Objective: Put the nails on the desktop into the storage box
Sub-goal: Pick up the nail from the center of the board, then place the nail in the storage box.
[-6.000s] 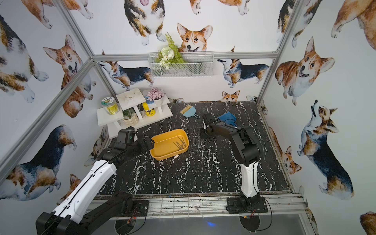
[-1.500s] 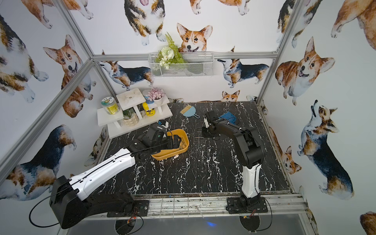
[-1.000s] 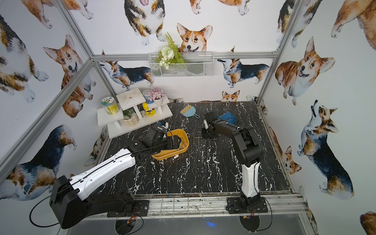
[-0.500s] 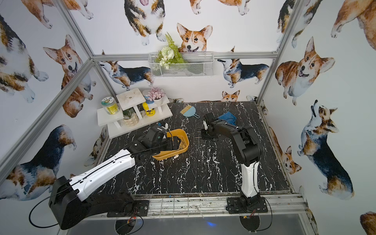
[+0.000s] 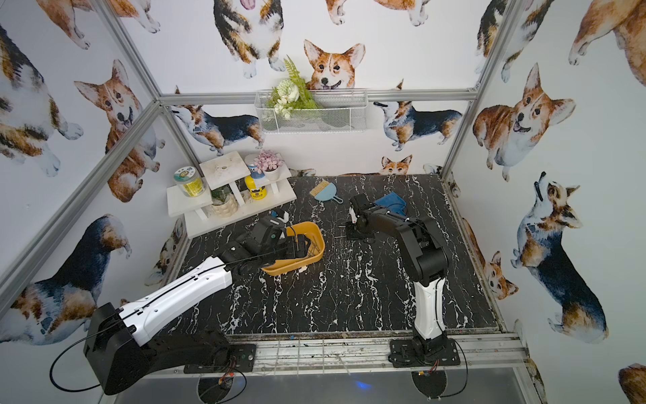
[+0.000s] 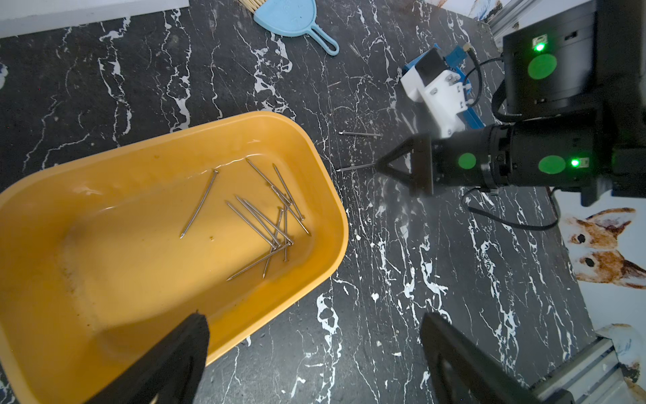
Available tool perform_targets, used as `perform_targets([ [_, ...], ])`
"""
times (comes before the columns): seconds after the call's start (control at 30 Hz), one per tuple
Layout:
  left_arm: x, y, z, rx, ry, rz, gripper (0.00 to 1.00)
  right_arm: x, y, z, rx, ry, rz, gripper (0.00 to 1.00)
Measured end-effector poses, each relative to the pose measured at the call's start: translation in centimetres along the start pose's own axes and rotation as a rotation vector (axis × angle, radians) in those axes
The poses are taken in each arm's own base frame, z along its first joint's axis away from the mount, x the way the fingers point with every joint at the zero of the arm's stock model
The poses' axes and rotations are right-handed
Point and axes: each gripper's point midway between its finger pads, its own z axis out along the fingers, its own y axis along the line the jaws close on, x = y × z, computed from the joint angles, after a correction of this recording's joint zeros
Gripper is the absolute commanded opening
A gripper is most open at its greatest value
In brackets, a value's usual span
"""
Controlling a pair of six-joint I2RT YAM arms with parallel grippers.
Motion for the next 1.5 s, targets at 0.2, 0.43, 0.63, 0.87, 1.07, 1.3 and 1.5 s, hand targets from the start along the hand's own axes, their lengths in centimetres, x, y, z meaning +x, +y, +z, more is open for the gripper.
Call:
perform_targets([
  [0.2, 0.0, 0.0, 0.0, 0.000, 0.000, 0.000, 1.00, 0.1, -0.2, -0.2, 0.013, -0.004, 0.000, 0.00],
  [0.43, 0.0, 0.0, 0.0, -0.003, -0.002, 0.000, 1.00, 0.0, -0.2, -1.7, 0.014, -0.024, 0.002, 0.00],
  [0.63, -0.1, 0.1, 0.0, -0.007, -0.006, 0.000, 1.00, -1.3, 0.7, -4.5, -0.005, -0.094, -0.006, 0.00],
  [0.87, -0.1, 2.2, -0.7, -0.036, -0.025, -0.041, 1.00, -2.0, 4.9, -8.3, -0.053, -0.155, -0.079, 0.00],
  [1.07, -0.5, 4.9, -2.4, -0.069, -0.068, -0.100, 1.00, -1.1, 11.6, -9.9, -0.126, -0.171, -0.181, 0.00],
  [1.3, -0.1, 6.6, -4.0, -0.095, -0.093, -0.127, 1.00, -0.3, 18.2, -8.5, -0.187, -0.146, -0.266, 0.18],
  [1.5, 0.4, 7.4, -4.7, -0.107, -0.096, -0.143, 1.00, -1.7, 19.8, -8.2, -0.190, -0.155, -0.273, 0.37],
])
